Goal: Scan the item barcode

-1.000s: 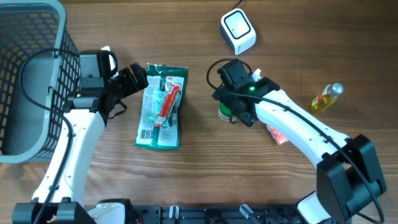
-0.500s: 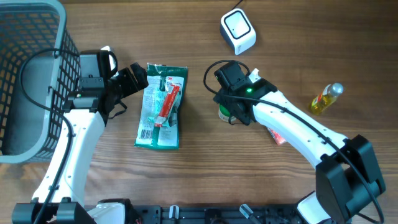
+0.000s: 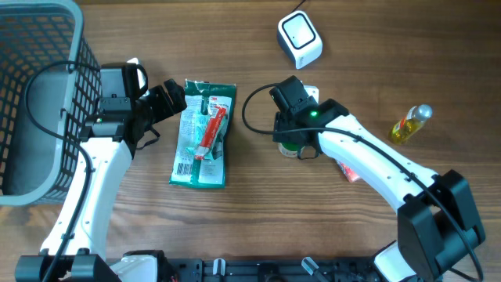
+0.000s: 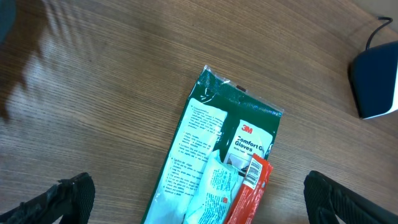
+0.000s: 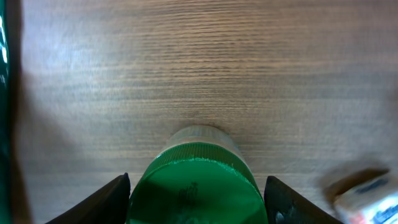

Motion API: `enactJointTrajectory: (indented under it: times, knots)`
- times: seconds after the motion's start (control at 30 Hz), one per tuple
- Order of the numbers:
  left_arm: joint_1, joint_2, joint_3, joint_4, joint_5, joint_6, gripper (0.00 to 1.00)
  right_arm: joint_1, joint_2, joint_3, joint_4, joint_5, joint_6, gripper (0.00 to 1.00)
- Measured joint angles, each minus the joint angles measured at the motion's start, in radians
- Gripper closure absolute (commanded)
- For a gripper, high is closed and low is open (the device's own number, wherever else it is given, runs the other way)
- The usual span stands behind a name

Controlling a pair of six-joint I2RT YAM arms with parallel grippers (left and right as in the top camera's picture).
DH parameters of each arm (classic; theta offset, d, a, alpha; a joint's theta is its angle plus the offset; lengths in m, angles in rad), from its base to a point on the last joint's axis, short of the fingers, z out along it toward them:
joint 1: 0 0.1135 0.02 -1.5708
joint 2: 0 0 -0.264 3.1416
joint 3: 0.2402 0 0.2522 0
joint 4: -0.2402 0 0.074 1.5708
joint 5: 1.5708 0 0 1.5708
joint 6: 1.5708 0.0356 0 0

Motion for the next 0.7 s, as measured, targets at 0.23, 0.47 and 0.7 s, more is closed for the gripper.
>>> enactJointTrajectory:
  times: [0.23, 0.47, 0.7]
  knots:
    - [0.0, 0.0, 0.0, 0.0, 0.0, 0.0, 0.0, 0.0, 0.0, 0.0, -0.001, 0.001, 0.031, 0.12]
    - [0.0, 0.0, 0.0, 0.0, 0.0, 0.0, 0.0, 0.0, 0.0, 0.0, -0.039, -0.106, 0.133, 0.25]
    - [0.0, 0.0, 0.0, 0.0, 0.0, 0.0, 0.0, 0.0, 0.0, 0.0, -0.043, -0.113, 0.136, 0.27]
